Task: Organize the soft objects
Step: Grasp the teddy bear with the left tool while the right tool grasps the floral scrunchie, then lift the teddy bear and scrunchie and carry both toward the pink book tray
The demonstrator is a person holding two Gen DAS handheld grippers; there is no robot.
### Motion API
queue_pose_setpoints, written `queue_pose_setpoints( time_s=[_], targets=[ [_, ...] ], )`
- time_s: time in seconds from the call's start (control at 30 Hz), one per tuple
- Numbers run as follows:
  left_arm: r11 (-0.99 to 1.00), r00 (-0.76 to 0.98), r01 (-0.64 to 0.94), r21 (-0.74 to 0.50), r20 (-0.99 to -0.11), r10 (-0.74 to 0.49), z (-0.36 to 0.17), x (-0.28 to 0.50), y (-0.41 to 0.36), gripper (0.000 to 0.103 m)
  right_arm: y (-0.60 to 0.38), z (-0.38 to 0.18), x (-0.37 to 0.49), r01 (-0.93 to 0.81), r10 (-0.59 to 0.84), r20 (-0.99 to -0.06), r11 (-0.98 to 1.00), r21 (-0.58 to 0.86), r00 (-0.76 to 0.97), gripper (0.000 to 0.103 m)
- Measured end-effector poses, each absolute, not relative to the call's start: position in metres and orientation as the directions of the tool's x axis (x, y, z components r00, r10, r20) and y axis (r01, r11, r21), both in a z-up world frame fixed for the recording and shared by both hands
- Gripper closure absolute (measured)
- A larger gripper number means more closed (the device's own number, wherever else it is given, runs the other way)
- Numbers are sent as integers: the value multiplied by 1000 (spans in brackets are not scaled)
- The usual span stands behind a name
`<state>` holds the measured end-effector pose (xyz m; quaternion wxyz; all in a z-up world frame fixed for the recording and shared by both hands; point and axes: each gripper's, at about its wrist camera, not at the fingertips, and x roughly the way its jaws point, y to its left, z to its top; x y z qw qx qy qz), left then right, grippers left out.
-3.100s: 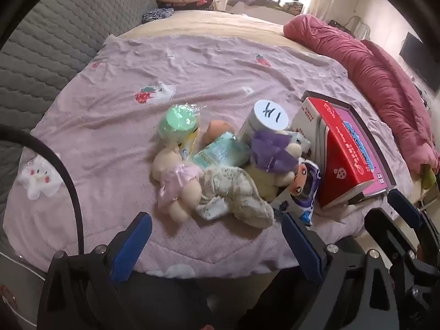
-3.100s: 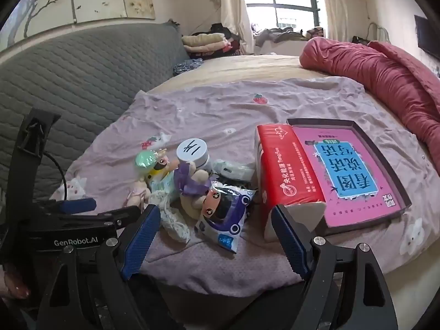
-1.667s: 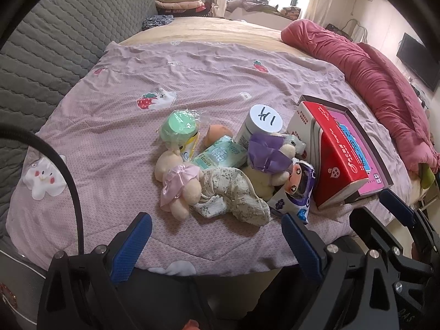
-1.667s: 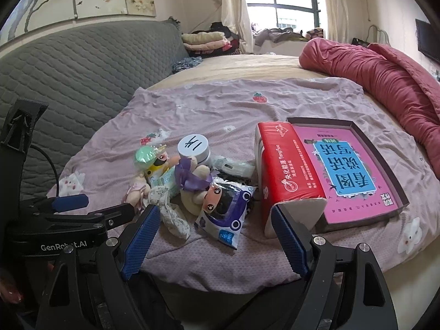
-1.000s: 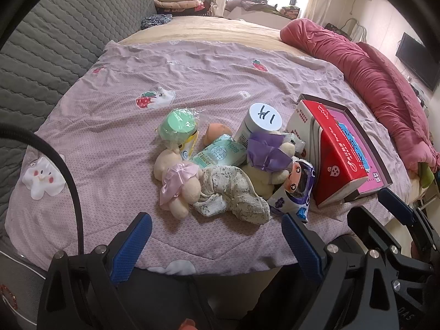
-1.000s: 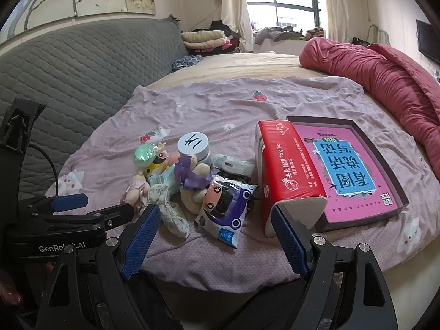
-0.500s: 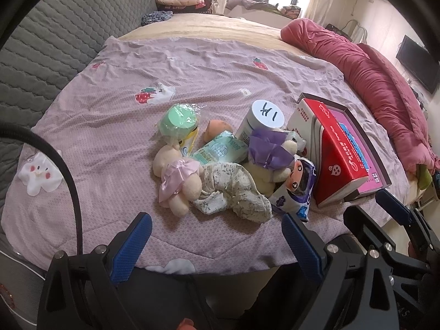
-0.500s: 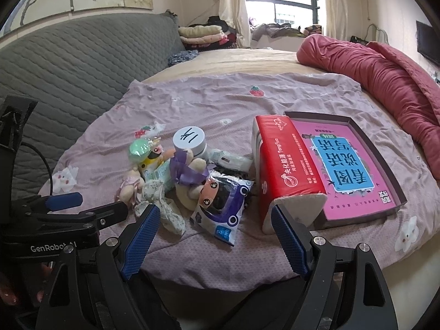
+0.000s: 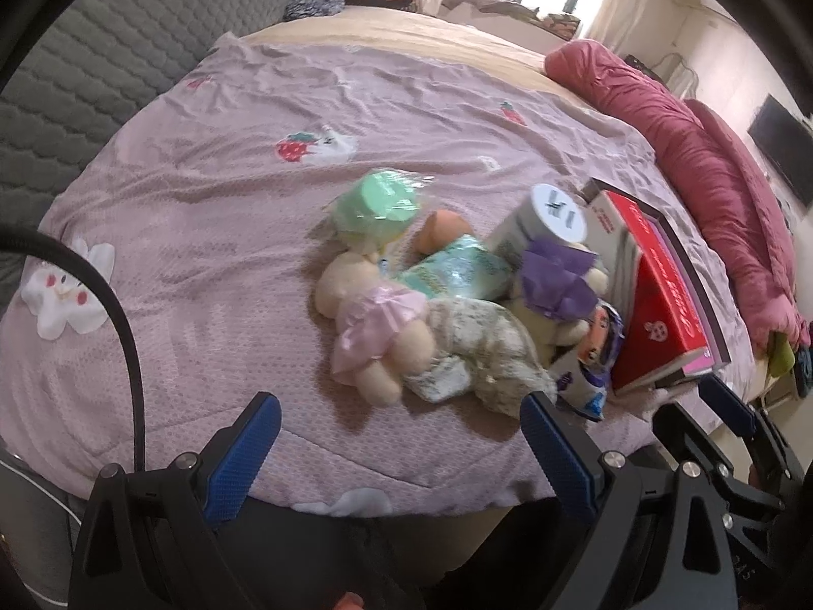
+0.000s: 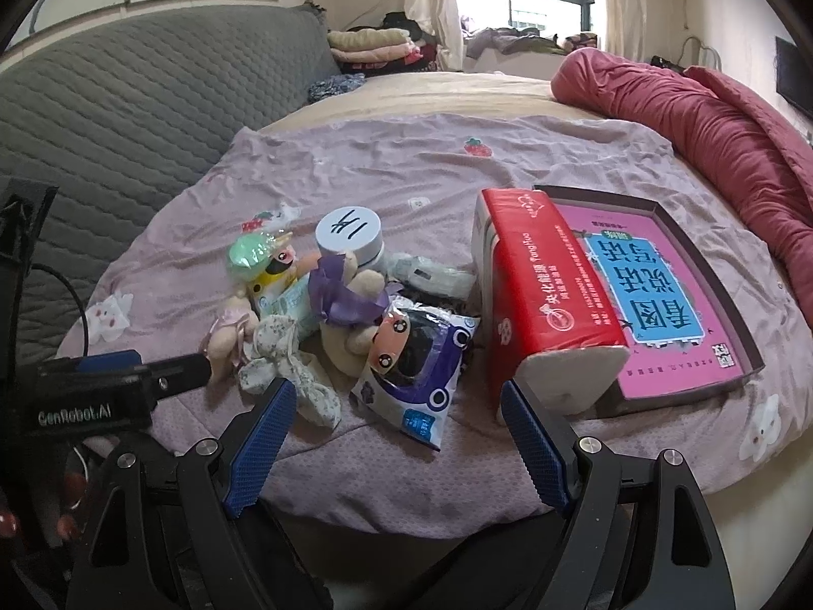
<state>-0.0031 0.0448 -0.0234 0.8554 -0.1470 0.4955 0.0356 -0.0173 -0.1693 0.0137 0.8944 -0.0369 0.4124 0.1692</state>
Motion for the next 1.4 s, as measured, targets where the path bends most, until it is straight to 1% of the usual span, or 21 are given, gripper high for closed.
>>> queue_pose_setpoints(
  time_s=[0.2, 0.4, 0.63, 0.8, 0.87, 0.9, 0.97, 1.0, 1.03, 1.07, 1.13, 1.2, 1.23, 1.33, 1.4],
  targets=[
    [936, 481, -251, -247, -871, -101, -39, 6, 65, 7, -154, 5, -15, -395, 300, -757, 917, 60, 581, 19],
    [940, 449, -253, -227, -889, -94, -54, 28, 66, 7, -115, -15, -12, -503, 309, -767, 864, -21, 562, 19],
    [926, 428, -288, -243, -898, -103, -72, 42, 76, 10, -85, -35, -3, -594, 356, -766, 803, -42, 535, 20],
    [918, 434, -286, -276, -891, -133, -80, 49, 82, 10, -66, -54, 8, -625, 354, -779, 778, -62, 517, 40],
    [912, 427, -293, -287, -893, -143, -84, 53, 84, 11, -59, -63, 13, -634, 340, -786, 769, -83, 515, 53],
    [908, 428, -295, -297, -891, -153, -85, 54, 86, 12, -57, -66, 15, -639, 337, -789, 764, -89, 514, 57],
    [903, 428, -296, -311, -889, -166, -88, 59, 88, 15, -54, -71, 17, -646, 343, -788, 758, -90, 512, 71],
    [900, 429, -296, -320, -886, -174, -89, 60, 89, 18, -55, -72, 18, -649, 348, -787, 756, -86, 510, 74],
    [897, 431, -294, -330, -884, -184, -90, 62, 89, 19, -55, -72, 19, -652, 354, -786, 754, -79, 506, 81],
    [894, 434, -292, -340, -880, -193, -91, 63, 90, 22, -56, -72, 18, -657, 359, -785, 750, -79, 505, 86],
    [882, 441, -286, -374, -869, -225, -93, 67, 90, 29, -58, -69, 16, -669, 365, -776, 737, -96, 514, 90],
    [867, 449, -284, -409, -856, -257, -94, 69, 91, 40, -62, -66, 15, -676, 374, -775, 731, -92, 509, 92],
    [860, 445, -281, -426, -852, -277, -96, 72, 90, 43, -65, -65, 15, -674, 375, -776, 734, -85, 507, 93],
    [861, 442, -272, -429, -851, -284, -97, 73, 86, 48, -72, -61, 16, -668, 379, -771, 740, -79, 512, 93],
    [855, 454, -267, -446, -840, -296, -97, 72, 86, 53, -76, -58, 18, -662, 383, -768, 746, -71, 513, 94]
  ],
)
